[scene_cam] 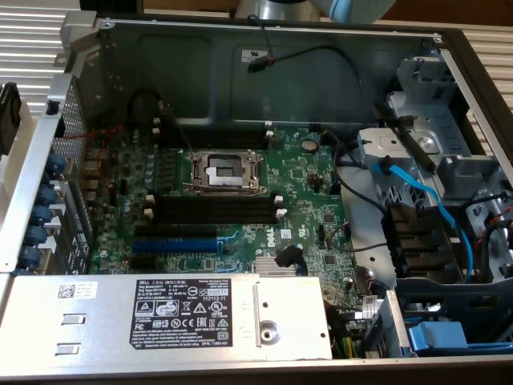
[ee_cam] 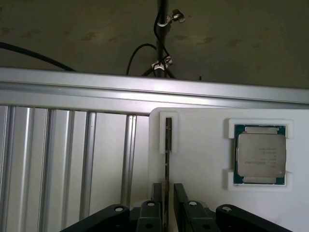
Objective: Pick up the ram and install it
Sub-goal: 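Pick up the ram and move it above insertion slot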
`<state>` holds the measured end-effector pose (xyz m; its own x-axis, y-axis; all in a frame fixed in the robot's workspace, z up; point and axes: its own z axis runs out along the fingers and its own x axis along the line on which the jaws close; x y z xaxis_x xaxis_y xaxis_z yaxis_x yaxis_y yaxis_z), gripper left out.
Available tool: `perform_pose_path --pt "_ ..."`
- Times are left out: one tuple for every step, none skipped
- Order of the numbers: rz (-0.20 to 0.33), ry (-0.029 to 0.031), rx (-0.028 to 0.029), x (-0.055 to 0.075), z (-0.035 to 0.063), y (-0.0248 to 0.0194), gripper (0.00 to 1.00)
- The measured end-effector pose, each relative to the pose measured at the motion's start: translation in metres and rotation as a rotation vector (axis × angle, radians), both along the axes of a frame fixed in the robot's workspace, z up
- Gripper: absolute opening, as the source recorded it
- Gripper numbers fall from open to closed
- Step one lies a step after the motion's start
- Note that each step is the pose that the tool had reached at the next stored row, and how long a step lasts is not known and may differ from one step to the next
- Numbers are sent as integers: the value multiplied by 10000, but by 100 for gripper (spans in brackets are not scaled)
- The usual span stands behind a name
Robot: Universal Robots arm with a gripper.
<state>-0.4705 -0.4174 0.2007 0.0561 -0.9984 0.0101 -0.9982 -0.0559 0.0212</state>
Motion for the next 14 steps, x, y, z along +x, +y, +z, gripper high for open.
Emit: perform_pose_path --pt "0 -1 0 0 0 0 24" --pt "0 0 0 0 0 0 24" --pt "0 0 0 0 0 0 24" --pt "0 0 0 0 0 0 24" --pt "0 0 1 0 0 0 24" --pt "0 0 0 0 0 0 24" --pt "0 0 0 0 0 0 24" --pt "0 0 0 0 0 0 24" --pt "0 -1 1 0 0 0 24" --pt "0 0 0 0 0 0 24" --pt "0 0 0 0 0 0 24" --pt "0 -1 0 0 0 0 22" --pt "0 0 1 0 0 0 16" --pt "0 0 0 0 0 0 12"
